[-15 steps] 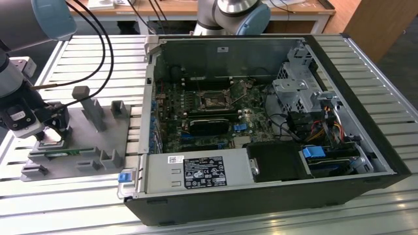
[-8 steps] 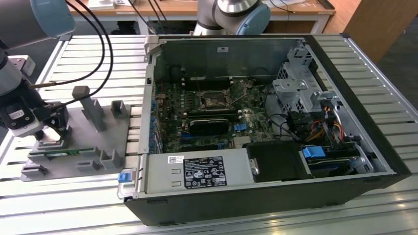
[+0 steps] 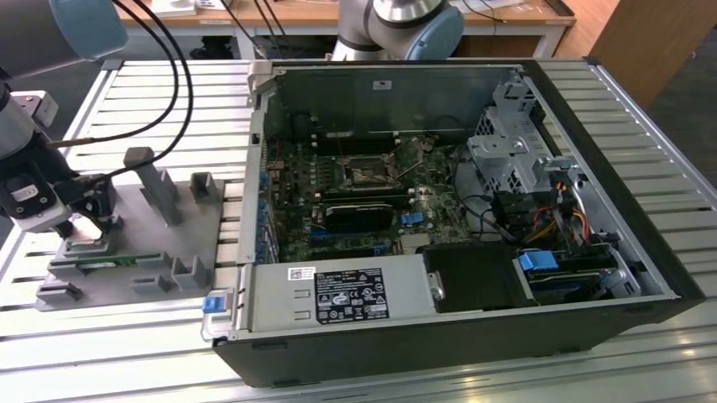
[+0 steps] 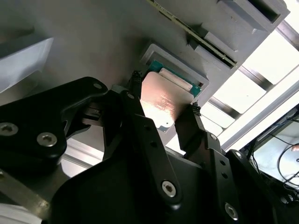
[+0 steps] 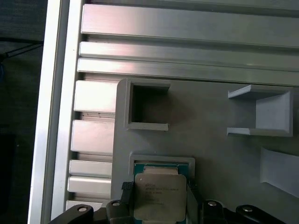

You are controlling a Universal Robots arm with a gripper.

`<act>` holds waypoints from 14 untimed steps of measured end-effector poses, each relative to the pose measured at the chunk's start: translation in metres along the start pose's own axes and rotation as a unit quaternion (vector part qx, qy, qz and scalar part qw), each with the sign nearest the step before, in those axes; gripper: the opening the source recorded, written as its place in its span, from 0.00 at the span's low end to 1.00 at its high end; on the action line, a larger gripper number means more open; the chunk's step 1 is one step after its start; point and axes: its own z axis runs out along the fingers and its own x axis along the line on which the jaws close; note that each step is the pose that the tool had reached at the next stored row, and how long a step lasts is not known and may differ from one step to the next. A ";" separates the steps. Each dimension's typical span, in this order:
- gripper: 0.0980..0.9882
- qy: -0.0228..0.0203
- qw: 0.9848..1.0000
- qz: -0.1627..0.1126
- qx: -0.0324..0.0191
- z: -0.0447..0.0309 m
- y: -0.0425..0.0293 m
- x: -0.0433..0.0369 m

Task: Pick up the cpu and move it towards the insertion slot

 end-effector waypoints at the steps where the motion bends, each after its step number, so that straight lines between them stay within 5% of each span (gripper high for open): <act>1: 0.49 0.000 1.000 0.000 0.000 -0.0003 0.0000 0.0000; 14: 0.49 0.000 1.000 0.000 0.000 -0.0102 0.0005 0.0000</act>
